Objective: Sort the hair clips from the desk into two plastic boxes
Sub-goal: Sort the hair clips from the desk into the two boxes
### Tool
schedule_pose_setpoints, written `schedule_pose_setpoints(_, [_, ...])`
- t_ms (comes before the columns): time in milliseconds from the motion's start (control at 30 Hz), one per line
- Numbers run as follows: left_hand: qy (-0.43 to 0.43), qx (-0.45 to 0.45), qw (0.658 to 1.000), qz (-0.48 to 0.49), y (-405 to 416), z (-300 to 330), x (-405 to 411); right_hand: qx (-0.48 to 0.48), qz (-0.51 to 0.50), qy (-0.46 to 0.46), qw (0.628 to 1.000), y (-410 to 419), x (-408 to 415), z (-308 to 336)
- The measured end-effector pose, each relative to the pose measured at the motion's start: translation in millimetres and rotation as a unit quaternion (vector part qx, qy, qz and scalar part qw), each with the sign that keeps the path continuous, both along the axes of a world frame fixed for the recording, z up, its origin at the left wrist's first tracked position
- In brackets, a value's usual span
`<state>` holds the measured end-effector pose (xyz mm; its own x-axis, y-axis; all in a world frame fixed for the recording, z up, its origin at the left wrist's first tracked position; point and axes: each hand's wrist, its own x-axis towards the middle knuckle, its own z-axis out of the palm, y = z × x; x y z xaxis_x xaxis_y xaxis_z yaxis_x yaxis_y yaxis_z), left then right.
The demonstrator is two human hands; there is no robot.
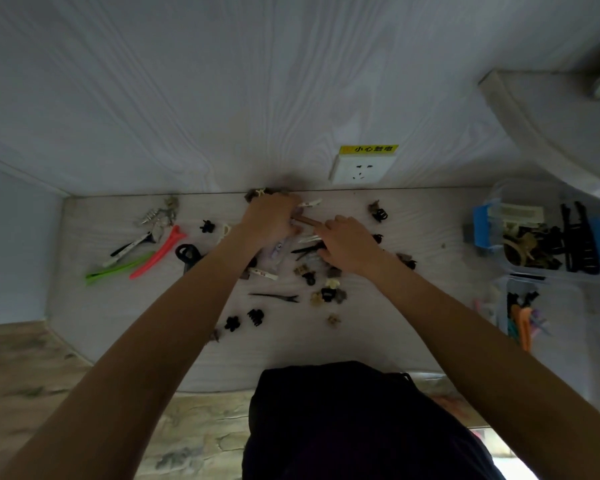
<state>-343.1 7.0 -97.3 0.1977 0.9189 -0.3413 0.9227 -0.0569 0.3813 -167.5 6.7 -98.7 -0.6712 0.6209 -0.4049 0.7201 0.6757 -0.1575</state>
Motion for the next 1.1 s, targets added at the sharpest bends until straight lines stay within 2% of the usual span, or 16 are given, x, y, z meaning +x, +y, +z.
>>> schedule_pose_setpoints(233, [0.051,0.01,0.998,-0.03,10,-2,15,-0.002,-0.021,0.002,1.0,1,19,0])
schedule_pose_setpoints(433, [0.075,0.049,0.996,-0.029,9,-14,18,0.034,-0.177,0.135,0.974,-7,37,7])
schedule_pose_setpoints(533, [0.08,0.075,0.994,-0.017,8,-14,20,0.033,-0.225,0.167,0.959,-13,39,12])
schedule_pose_setpoints(700, [0.035,0.123,0.991,0.039,5,-10,27,-0.001,-0.287,0.196,0.938,-19,38,14])
schedule_pose_setpoints(800, [-0.027,0.133,0.985,0.106,1,-9,32,-0.004,-0.305,0.2,0.931,-21,37,15])
schedule_pose_setpoints(867, [-0.119,0.134,0.972,0.151,-1,-8,34,-0.007,-0.313,0.201,0.928,-22,37,15])
schedule_pose_setpoints(933, [-0.241,0.123,0.941,0.201,-3,-3,36,-0.019,-0.317,0.2,0.927,-22,38,15])
schedule_pose_setpoints(1000, [-0.354,0.099,0.896,0.249,-5,2,39,-0.053,-0.344,0.204,0.915,-23,36,18])
schedule_pose_setpoints(1033, [-0.402,0.087,0.871,0.27,-6,4,39,-0.096,-0.378,0.233,0.891,-23,34,21])
schedule_pose_setpoints(1067, [-0.44,0.076,0.847,0.29,-7,5,39,-0.16,-0.424,0.284,0.845,-23,30,25])
schedule_pose_setpoints(1100, [-0.459,0.07,0.83,0.308,-8,6,41,-0.238,-0.467,0.342,0.78,-23,25,30])
